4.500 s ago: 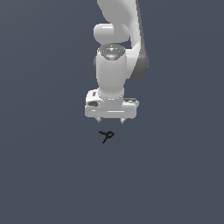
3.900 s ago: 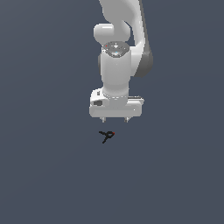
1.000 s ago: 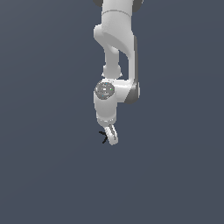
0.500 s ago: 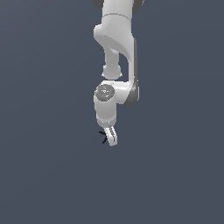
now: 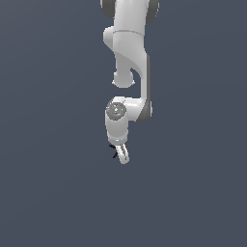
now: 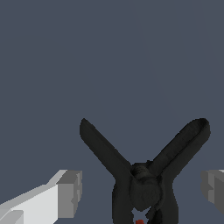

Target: Pick up the object and move it to a goal position.

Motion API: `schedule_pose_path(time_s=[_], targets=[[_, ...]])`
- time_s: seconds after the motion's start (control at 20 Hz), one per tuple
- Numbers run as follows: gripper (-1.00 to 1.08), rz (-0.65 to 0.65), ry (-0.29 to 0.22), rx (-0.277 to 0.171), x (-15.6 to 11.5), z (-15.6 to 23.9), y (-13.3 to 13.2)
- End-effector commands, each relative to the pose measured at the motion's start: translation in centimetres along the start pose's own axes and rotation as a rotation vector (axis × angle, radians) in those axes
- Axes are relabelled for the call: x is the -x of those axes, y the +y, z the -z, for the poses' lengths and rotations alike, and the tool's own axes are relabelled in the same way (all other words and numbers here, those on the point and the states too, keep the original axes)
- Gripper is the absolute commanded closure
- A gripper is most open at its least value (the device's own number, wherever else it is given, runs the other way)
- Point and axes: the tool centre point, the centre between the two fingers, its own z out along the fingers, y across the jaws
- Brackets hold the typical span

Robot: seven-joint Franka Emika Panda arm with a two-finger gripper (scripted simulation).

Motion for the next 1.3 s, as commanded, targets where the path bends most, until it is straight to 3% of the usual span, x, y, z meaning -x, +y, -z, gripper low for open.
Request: schedule_pose_path(time_s=[0.0,0.05,0.75,1.0,1.25], targets=[[-0.92,0.000,0.000,-0.002,0.0,-0.2,-0.1],[1.08,0.000,0.000,-0.002,0.0,-0.2,-0.1],[1.08,0.000,0.001,-0.002,-0.7,-0.1,0.1],[1.08,0.000,0.001,-0.002,-3.2,0.5,1.2],[1.08,0.000,0.001,-0.002,-7.6,1.5,3.0]])
